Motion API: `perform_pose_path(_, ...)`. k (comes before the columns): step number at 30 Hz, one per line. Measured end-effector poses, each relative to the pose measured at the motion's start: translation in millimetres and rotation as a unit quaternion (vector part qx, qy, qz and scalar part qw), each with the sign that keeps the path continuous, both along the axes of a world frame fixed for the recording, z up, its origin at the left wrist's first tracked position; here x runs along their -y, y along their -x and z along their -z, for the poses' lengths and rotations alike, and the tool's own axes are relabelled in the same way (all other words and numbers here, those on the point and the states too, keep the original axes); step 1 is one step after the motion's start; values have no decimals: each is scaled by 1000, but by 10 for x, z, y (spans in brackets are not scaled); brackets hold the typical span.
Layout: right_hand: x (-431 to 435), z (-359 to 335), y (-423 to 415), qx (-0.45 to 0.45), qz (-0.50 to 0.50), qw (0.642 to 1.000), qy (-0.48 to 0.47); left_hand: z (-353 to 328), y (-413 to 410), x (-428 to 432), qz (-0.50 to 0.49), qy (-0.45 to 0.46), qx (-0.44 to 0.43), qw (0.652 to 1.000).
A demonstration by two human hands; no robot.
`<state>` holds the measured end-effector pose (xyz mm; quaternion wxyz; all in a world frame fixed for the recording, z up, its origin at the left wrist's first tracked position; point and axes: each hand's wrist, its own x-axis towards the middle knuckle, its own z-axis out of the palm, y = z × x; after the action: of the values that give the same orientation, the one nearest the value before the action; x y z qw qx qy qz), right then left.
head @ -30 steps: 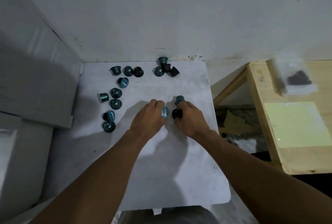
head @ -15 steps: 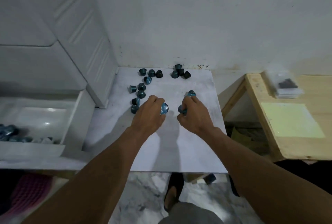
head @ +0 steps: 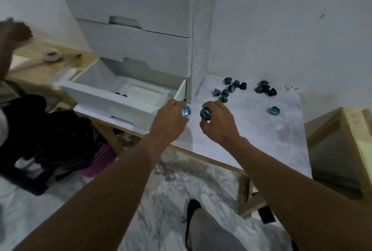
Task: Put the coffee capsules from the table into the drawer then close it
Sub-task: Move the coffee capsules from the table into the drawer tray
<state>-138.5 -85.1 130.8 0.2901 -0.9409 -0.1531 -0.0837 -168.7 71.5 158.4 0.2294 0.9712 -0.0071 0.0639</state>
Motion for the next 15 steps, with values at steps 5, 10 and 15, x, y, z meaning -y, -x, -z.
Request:
perform_pose_path(5,-580,-137,-197,14,-49,998,-23,-79,-90,-545,-47,-18,19,999)
perform_pose_path(10,-1116,-156,-639,1,-83,996,-17,-104,-474,-1065,-65,-27,20,997)
perform_pose_path(15,-1587,-123,-1169,-29,-94,995,-17,-96,-1065,-1555,-71,-51,-10,996)
